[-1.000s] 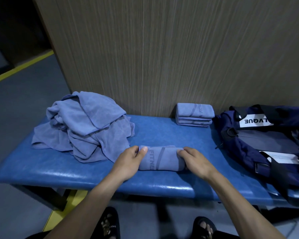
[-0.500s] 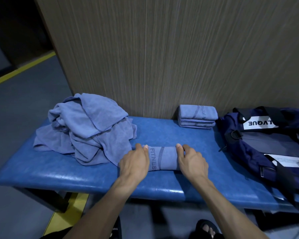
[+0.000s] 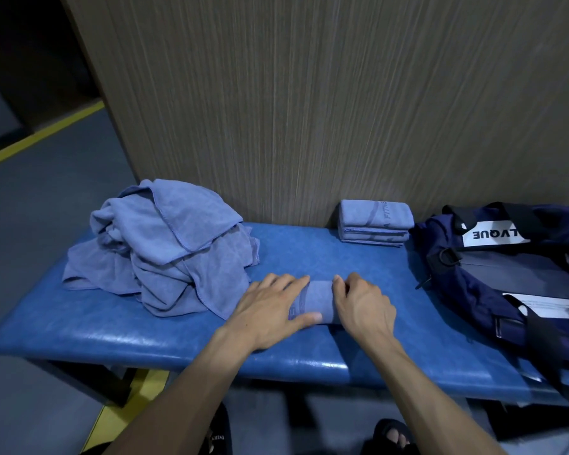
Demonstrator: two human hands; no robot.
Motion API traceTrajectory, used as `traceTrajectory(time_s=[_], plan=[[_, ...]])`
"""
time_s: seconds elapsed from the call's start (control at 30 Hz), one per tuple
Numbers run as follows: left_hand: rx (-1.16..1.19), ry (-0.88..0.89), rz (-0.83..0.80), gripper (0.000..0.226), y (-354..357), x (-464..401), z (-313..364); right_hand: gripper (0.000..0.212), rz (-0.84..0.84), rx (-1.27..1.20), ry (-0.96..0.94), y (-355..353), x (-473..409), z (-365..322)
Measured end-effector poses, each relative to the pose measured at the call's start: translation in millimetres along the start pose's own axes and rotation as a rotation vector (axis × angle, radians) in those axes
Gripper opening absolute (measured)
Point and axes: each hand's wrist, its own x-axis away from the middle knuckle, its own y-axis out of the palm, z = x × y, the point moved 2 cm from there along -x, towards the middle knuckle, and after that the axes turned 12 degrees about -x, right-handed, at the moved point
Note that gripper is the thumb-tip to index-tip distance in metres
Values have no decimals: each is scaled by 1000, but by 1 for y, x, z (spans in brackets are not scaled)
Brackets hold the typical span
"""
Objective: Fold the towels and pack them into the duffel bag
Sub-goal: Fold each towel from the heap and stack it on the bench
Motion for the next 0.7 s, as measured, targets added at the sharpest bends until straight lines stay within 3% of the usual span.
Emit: traceTrajectory(time_s=[0.1,0.43,0.53,0.63,0.7], plan=[[-55,67,-60,93,-5,-1,-4,38,-3,-43,-1,-1,1,0],[-182,101,-121,84,-19,-3,4,37,-41,-79,-6,-4,-5,4],[-113,134,-140,81,-20,-1,-3,36,-123,-155,-142,-3,-8,3],[-33,176,-133,81,-15,5,-13,59,-272,-137,-386,4,-4,-3],[26,193,-121,82,-15,7,-19,68,-340,-104,-451,6,-4,-3]])
